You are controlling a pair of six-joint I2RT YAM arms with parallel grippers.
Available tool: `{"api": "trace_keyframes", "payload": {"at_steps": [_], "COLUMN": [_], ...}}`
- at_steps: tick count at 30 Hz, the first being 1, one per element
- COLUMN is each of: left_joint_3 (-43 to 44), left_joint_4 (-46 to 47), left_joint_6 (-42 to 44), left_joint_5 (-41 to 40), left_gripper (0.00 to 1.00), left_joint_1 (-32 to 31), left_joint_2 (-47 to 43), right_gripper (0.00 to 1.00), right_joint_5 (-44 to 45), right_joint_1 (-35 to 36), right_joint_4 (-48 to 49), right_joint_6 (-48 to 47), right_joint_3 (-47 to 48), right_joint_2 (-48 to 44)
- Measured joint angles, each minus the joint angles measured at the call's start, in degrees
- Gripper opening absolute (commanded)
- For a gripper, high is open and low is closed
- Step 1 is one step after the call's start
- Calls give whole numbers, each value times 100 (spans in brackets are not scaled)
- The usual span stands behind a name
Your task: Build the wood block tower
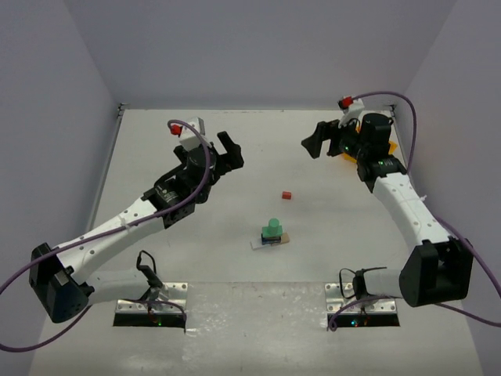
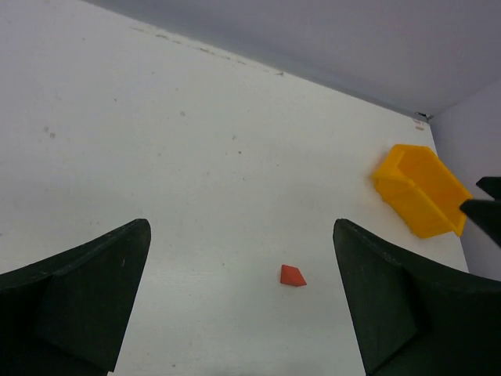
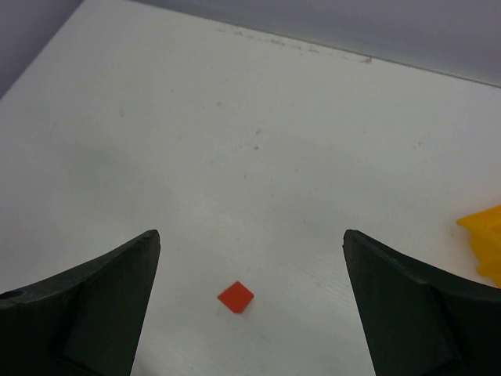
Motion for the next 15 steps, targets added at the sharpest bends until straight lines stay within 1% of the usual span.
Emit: {"api": "trace_keyframes", "payload": {"at_steps": [3, 5, 9, 13, 15], "left_joint_3": [-170, -300, -624, -1070, -1231], "left_joint_4": [144, 300, 669, 990, 1004], "left_joint_6": [-45, -39, -17, -38, -37], "left_joint_5": [97, 303, 609, 643, 653], "left_gripper": [100, 100, 100, 100, 100], "left_joint_1": [107, 265, 707, 808, 808], "left_joint_2": [16, 1, -70, -135, -131], "right_gripper": [99, 99, 99, 99, 99], "right_joint_5": [261, 550, 1031, 1738, 1913], "right_joint_1": [2, 2, 86, 586, 848], "right_joint_4": [-392, -377, -484, -825, -930], "right_joint_6": [464, 926, 1523, 1601, 1610], "right_joint_3": [692, 775, 270, -196, -360], "right_joint_2": [340, 415, 394, 510, 644]}}
